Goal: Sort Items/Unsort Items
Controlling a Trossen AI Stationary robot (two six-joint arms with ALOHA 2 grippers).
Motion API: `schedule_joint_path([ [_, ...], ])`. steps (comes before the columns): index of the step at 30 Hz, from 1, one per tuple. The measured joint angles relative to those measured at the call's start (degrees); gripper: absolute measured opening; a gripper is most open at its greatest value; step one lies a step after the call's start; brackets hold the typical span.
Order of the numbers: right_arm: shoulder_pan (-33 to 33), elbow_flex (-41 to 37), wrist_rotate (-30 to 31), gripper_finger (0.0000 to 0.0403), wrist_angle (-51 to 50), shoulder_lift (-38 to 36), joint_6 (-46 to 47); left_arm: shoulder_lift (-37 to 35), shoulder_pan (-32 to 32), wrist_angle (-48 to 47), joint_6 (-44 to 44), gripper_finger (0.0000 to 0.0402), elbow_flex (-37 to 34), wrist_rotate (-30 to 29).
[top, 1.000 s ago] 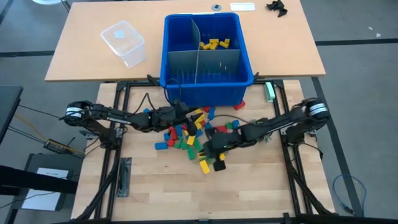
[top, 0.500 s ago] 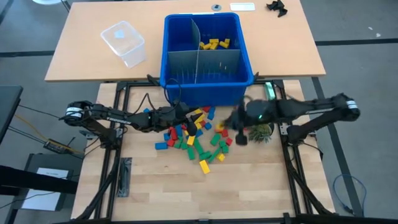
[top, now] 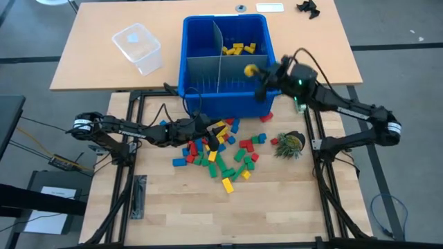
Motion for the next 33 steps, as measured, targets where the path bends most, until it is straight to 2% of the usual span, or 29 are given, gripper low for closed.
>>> schedule_joint_path([
  [4, -8.15, 1.75, -1.99, 0.0023, 4.57, 4.86, 0.48, 0.00, 0.00, 0.02, 0.01, 0.0168, 0.00, 0.00],
  [8, -13.88, 6.89, -3.78, 0.0017, 5.18, 11.25, 0.10, 0.00, 0.00, 0.00, 0.01, 0.0168, 0.00, 0.00],
  [16, -22.02, 18.21, -4.46, 0.0026, 4.87, 24.78, 0.48, 0.00, 0.00, 0.00, 0.02, 0.0168, 0.00, 0.00],
  [21, -25.10, 22.41, -4.43, 0.0034, 6.53, 31.22, 0.45, 0.00, 0.00, 0.02, 0.01, 0.0168, 0.00, 0.00],
  [26, -26.19, 22.60, -5.07, 0.0092, 7.83, 33.80, -0.67, 0.00, 0.00, -0.02, 0.02, 0.0168, 0.00, 0.00],
  [33, -24.70, 22.60, -5.14, 0.0188, 6.34, 30.06, -3.14, 0.00, 0.00, 0.02, 0.00, 0.0168, 0.00, 0.00],
])
